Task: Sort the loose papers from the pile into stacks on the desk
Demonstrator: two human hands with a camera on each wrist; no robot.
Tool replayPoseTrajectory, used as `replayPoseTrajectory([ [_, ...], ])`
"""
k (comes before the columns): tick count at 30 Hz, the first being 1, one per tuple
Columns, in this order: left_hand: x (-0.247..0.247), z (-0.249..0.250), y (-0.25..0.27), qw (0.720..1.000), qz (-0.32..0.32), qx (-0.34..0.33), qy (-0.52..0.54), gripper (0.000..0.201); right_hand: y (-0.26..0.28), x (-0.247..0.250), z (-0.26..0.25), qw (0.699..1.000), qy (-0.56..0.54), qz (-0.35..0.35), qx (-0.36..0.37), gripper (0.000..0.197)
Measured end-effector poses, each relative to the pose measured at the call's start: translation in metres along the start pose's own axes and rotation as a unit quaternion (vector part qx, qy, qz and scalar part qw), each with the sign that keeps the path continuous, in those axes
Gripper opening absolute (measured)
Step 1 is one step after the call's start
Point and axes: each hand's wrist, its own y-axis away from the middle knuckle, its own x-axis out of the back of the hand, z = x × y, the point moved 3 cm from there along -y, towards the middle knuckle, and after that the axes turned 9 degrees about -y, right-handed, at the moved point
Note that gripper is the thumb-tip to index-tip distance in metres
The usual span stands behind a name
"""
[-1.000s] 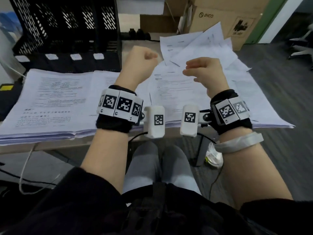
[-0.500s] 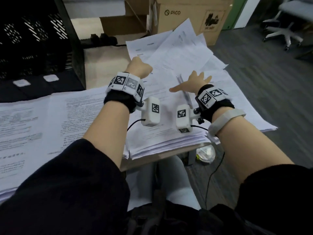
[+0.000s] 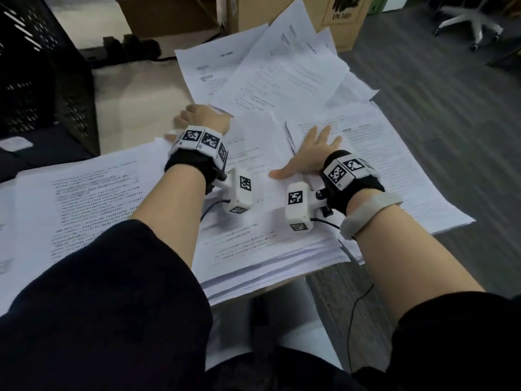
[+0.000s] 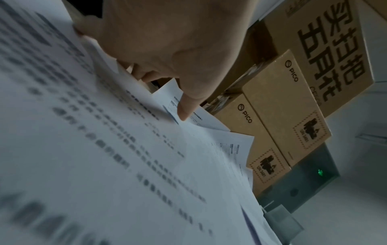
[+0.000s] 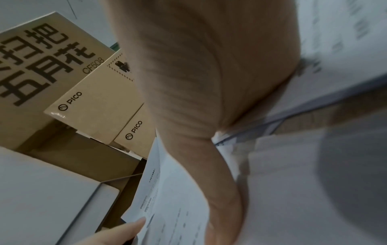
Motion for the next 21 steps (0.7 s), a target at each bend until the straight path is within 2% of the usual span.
replayPoseTrajectory([
  [2, 0.002, -0.001, -0.009, 1.0, 0.024, 0.001, 0.003, 0.08, 0.0, 0.001, 0.0, 1.0, -0.003, -0.01, 0.005, 0.144],
  [4, 0.007, 0.0, -0.017, 0.999, 0.032, -0.005, 0.021, 0.066, 0.0, 0.001, -0.001, 1.0, -0.002, -0.018, 0.004, 0.145],
  [10, 0.014, -0.001, -0.021, 0.975, 0.053, -0.042, 0.213, 0.031, 0.0, 0.001, -0.003, 0.999, -0.001, -0.032, 0.001, 0.147],
  [14, 0.013, 0.005, -0.025, 0.961, 0.071, -0.057, 0.261, 0.046, -0.001, 0.002, -0.002, 0.999, -0.003, -0.037, 0.004, 0.146],
  [17, 0.016, 0.008, -0.028, 0.949, 0.059, -0.056, 0.306, 0.032, -0.003, 0.001, -0.002, 0.999, 0.008, -0.044, 0.007, 0.147],
  [19, 0.018, 0.009, -0.031, 0.94, 0.044, -0.054, 0.335, 0.039, -0.005, 0.0, -0.002, 0.999, 0.01, -0.047, 0.008, 0.147],
  [21, 0.021, 0.014, -0.033, 0.925, 0.029, -0.048, 0.376, 0.036, -0.007, -0.001, -0.001, 0.999, 0.011, -0.049, 0.01, 0.147],
])
